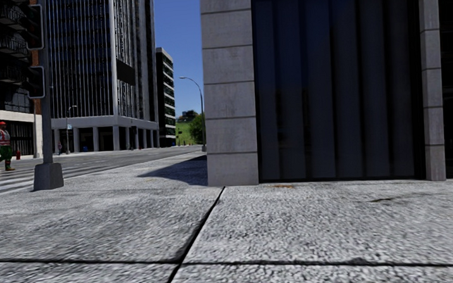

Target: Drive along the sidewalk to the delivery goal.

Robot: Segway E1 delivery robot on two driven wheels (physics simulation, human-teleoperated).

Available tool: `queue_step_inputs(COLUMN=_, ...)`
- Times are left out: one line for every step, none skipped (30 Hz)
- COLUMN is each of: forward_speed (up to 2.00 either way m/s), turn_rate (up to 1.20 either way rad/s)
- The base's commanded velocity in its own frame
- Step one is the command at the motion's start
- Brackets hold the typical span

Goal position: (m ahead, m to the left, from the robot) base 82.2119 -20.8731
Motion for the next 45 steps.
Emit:
queue_step_inputs(forward_speed=1.28, turn_rate=0.49)
queue_step_inputs(forward_speed=1.28, turn_rate=0.49)
queue_step_inputs(forward_speed=1.28, turn_rate=0.49)
queue_step_inputs(forward_speed=1.3, turn_rate=0.49)
queue_step_inputs(forward_speed=1.34, turn_rate=0.49)
queue_step_inputs(forward_speed=1.34, turn_rate=0.49)
queue_step_inputs(forward_speed=1.37, turn_rate=0.49)
queue_step_inputs(forward_speed=1.38, turn_rate=0.49)
queue_step_inputs(forward_speed=1.38, turn_rate=0.49)
queue_step_inputs(forward_speed=1.38, turn_rate=0.49)
queue_step_inputs(forward_speed=1.38, turn_rate=0.49)
queue_step_inputs(forward_speed=1.38, turn_rate=0.49)
queue_step_inputs(forward_speed=1.38, turn_rate=0.49)
queue_step_inputs(forward_speed=1.38, turn_rate=0.49)
queue_step_inputs(forward_speed=1.38, turn_rate=0.49)
queue_step_inputs(forward_speed=1.38, turn_rate=0.49)
queue_step_inputs(forward_speed=1.63, turn_rate=0.49)
queue_step_inputs(forward_speed=2.0, turn_rate=0.49)
queue_step_inputs(forward_speed=2.0, turn_rate=0.49)
queue_step_inputs(forward_speed=2.0, turn_rate=0.49)
queue_step_inputs(forward_speed=2.0, turn_rate=0.49)
queue_step_inputs(forward_speed=2.0, turn_rate=0.49)
queue_step_inputs(forward_speed=2.0, turn_rate=0.49)
queue_step_inputs(forward_speed=2.0, turn_rate=0.49)
queue_step_inputs(forward_speed=2.0, turn_rate=0.49)
queue_step_inputs(forward_speed=2.0, turn_rate=0.49)
queue_step_inputs(forward_speed=2.0, turn_rate=0.49)
queue_step_inputs(forward_speed=2.0, turn_rate=0.49)
queue_step_inputs(forward_speed=2.0, turn_rate=0.48)
queue_step_inputs(forward_speed=2.0, turn_rate=0.42)
queue_step_inputs(forward_speed=2.0, turn_rate=0.42)
queue_step_inputs(forward_speed=2.0, turn_rate=0.33)
queue_step_inputs(forward_speed=2.0, turn_rate=0.16)
queue_step_inputs(forward_speed=2.0, turn_rate=0.0)
queue_step_inputs(forward_speed=2.0, turn_rate=0.0)
queue_step_inputs(forward_speed=2.0, turn_rate=0.0)
queue_step_inputs(forward_speed=2.0, turn_rate=0.0)
queue_step_inputs(forward_speed=2.0, turn_rate=0.0)
queue_step_inputs(forward_speed=2.0, turn_rate=0.0)
queue_step_inputs(forward_speed=2.0, turn_rate=0.0)
queue_step_inputs(forward_speed=2.0, turn_rate=0.0)
queue_step_inputs(forward_speed=2.0, turn_rate=0.0)
queue_step_inputs(forward_speed=2.0, turn_rate=0.0)
queue_step_inputs(forward_speed=2.0, turn_rate=0.0)
queue_step_inputs(forward_speed=2.0, turn_rate=0.0)
